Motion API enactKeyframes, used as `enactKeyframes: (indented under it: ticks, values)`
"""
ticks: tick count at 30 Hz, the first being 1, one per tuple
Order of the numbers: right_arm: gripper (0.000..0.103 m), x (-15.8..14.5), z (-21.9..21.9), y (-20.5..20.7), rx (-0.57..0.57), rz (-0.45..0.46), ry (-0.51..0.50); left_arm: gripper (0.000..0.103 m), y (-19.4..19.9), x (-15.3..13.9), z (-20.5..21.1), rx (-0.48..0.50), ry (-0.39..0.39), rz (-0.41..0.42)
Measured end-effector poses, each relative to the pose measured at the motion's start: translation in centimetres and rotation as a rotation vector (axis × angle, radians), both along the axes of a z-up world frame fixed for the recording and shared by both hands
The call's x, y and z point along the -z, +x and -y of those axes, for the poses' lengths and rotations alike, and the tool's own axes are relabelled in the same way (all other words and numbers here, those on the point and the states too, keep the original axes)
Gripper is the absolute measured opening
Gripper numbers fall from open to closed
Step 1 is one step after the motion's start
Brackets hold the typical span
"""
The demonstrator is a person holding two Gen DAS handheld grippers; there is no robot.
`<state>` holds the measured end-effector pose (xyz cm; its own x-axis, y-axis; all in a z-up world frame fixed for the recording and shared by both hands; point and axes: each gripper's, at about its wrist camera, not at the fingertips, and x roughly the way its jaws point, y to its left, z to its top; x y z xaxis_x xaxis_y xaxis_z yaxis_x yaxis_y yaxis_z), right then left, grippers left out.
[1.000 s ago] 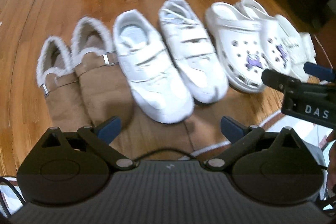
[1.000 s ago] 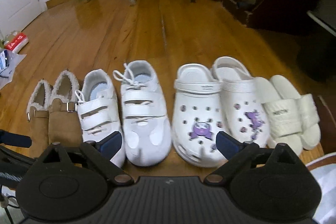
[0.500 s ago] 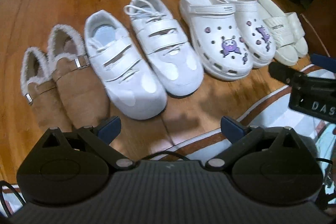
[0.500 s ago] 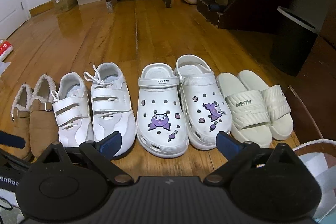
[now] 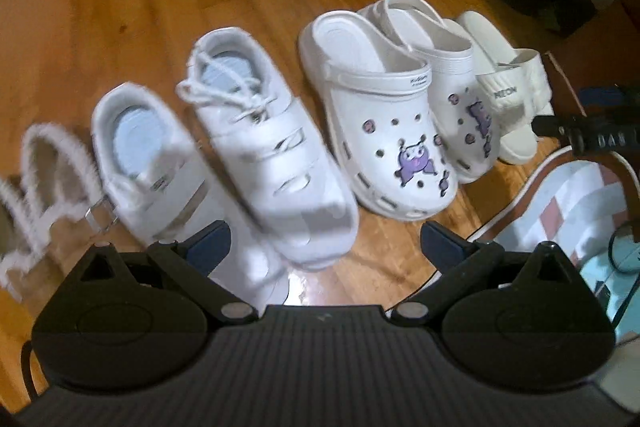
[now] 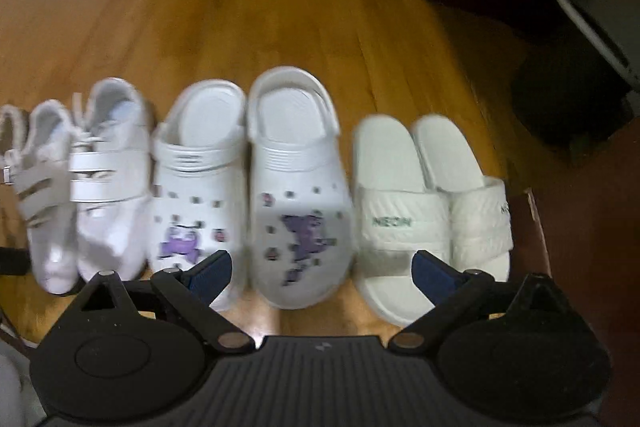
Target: Organize scattered shoes
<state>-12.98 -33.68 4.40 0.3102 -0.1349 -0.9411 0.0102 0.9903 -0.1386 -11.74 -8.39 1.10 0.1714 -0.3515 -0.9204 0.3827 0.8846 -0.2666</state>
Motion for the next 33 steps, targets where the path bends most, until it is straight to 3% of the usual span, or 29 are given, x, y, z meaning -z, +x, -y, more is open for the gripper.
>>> enactKeyframes:
  ticks: [4,7,10,12,14,19,24,26,29,33]
  values:
    - [0.081,0.1,1.9,2.7,0.062,-0.093,0.005,0.103,2.1,0.6,1.1,0.010,-0.053,-0.019]
    - [0.064,0.2,4.0,5.2,0.124,-0.145,0.001,0.103,3.6,1.3,2.2,0.007,-0.076,-0.024]
    - [0.045,0.4,5.0,7.3,0.131,-0.198,-0.011,0.103,4.9,1.9,3.2,-0.005,-0.108,-0.033]
    - [0.021,0.6,5.8,8.7,0.135,-0.233,-0.018,0.103,6.1,2.1,4.4,-0.008,-0.131,-0.033]
    - [0.012,0.8,6.5,10.1,0.139,-0.268,-0.026,0.103,6.7,2.2,6.2,0.012,-0.141,-0.040]
    - [0.019,1.3,8.3,13.6,0.150,-0.355,-0.046,0.103,7.9,2.4,11.0,0.072,-0.161,-0.069]
    - [0.044,3.7,10.0,15.7,0.090,-0.440,-0.005,0.103,8.2,1.7,14.9,0.110,-0.116,-0.066]
    - [0.047,4.7,10.7,16.5,0.066,-0.474,0.012,0.103,8.4,1.0,15.6,0.145,-0.150,-0.080]
    - [0.048,6.1,11.7,17.8,0.030,-0.524,0.037,0.103,8.8,0.0,17.2,0.174,-0.151,-0.022]
    - [0.048,8.1,13.0,19.5,-0.019,-0.591,0.071,0.103,10.5,0.8,20.6,0.223,-0.087,-0.012]
